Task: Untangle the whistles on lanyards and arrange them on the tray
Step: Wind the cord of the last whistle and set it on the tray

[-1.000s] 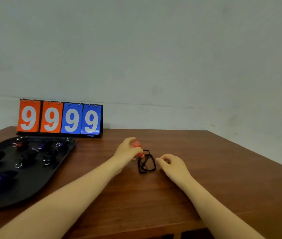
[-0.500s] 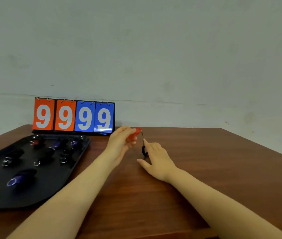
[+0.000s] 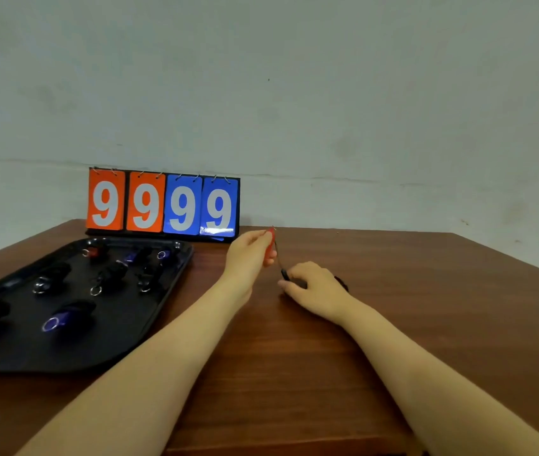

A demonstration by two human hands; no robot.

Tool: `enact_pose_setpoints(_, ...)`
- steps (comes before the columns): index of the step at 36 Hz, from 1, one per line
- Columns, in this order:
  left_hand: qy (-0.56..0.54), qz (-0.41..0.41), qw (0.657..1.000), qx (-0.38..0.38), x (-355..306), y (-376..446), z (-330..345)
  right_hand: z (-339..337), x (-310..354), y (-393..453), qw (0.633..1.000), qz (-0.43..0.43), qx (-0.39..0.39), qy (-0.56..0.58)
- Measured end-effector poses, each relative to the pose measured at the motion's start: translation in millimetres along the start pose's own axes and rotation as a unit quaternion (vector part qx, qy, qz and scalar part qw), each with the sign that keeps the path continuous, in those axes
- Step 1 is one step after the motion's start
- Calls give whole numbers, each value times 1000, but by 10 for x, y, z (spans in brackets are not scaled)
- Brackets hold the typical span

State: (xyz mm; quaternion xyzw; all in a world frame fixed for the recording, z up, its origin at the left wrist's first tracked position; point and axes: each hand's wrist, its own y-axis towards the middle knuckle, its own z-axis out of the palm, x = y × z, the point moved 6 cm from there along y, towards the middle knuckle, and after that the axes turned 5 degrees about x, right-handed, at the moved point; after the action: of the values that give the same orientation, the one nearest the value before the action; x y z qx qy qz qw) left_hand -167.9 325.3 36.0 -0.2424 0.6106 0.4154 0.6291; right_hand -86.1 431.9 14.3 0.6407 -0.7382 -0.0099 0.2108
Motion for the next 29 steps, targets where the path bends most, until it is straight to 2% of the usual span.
enact_pose_setpoints(2, 3, 7, 1000, -10, 3, 12, -42, -64, -72, -9, 997, 33, -46, 49)
enact_pose_setpoints(5, 9, 6, 1000, -15, 9, 16, -76, -190, -150, -43, 974, 75, -113, 182)
enact_pose_setpoints(7, 8, 0, 1000, -9, 13, 3, -65, -316, -155, -95, 943, 88, -155, 281)
enact_pose_setpoints(9, -22, -11, 1000, 4, 30, -19, -39, -382, -206, -137, 897, 119, -179, 386)
enact_pose_setpoints(14, -142, -42, 986, 70, 35, -122, 140, -311, -365, -169, 819, 169, -171, 521)
enact_pose_setpoints(19, -199, -73, 972, 99, 49, -177, 227, -273, -320, -192, 811, 177, -150, 537)
enact_pose_setpoints(22, -201, -77, 971, 108, 66, -190, 215, -254, -250, -204, 818, 169, -121, 537)
enact_pose_setpoints(24, -233, -80, 964, 102, 75, -188, 203, -248, -199, -209, 839, 168, -106, 506)
enact_pose_setpoints(25, -252, -78, 959, 101, 69, -189, 201, -251, -178, -210, 865, 163, -105, 463)
enact_pose_setpoints(27, -285, -68, 950, 106, 46, -191, 210, -266, -122, -203, 938, 127, -100, 306)
enact_pose_setpoints(29, -311, -55, 943, 105, 24, -171, 210, -227, -34, -181, 983, 73, -71, 151)
